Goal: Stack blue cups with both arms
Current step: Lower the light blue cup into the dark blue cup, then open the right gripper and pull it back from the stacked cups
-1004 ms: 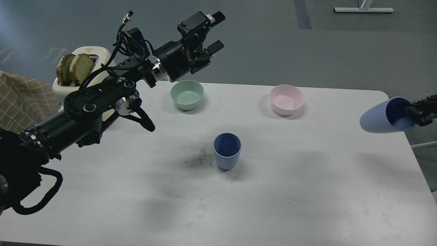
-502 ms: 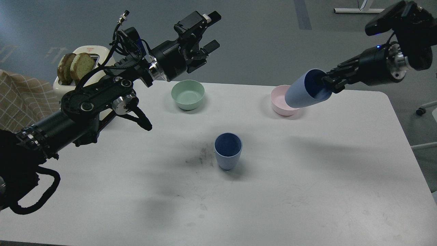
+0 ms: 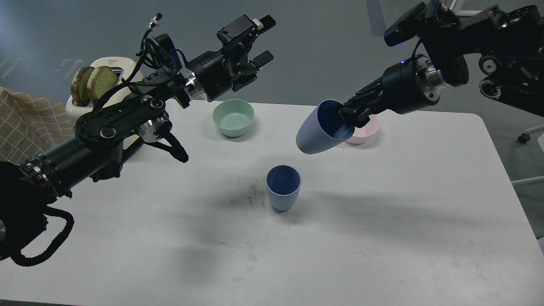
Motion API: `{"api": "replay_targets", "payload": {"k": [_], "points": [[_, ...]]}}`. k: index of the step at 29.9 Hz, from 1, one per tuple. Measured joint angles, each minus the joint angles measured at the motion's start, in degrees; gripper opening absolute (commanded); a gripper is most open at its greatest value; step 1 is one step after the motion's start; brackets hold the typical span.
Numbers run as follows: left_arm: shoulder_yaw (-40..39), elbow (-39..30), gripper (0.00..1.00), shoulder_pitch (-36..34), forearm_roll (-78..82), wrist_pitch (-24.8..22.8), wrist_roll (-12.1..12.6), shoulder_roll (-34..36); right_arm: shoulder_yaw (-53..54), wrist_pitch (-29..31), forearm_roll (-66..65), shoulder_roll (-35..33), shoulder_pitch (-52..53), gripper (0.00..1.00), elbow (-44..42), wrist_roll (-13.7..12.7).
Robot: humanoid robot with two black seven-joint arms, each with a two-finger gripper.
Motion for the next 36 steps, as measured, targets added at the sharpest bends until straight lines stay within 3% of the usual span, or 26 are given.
{"api": "replay_targets", "payload": {"k": [19, 36], "points": [[0.0, 0.0, 0.98, 0.1, 0.0, 0.06, 0.0, -0.19, -3.97, -0.01, 2.68, 10.2, -0.11, 0.0, -3.35, 0.01], [-0.18, 0.0, 0.98, 0.35, 0.0, -0.03, 0.0, -0.01, -4.07, -0.01, 2.8, 14.11, -2.76, 0.01, -7.91, 0.01]]}}
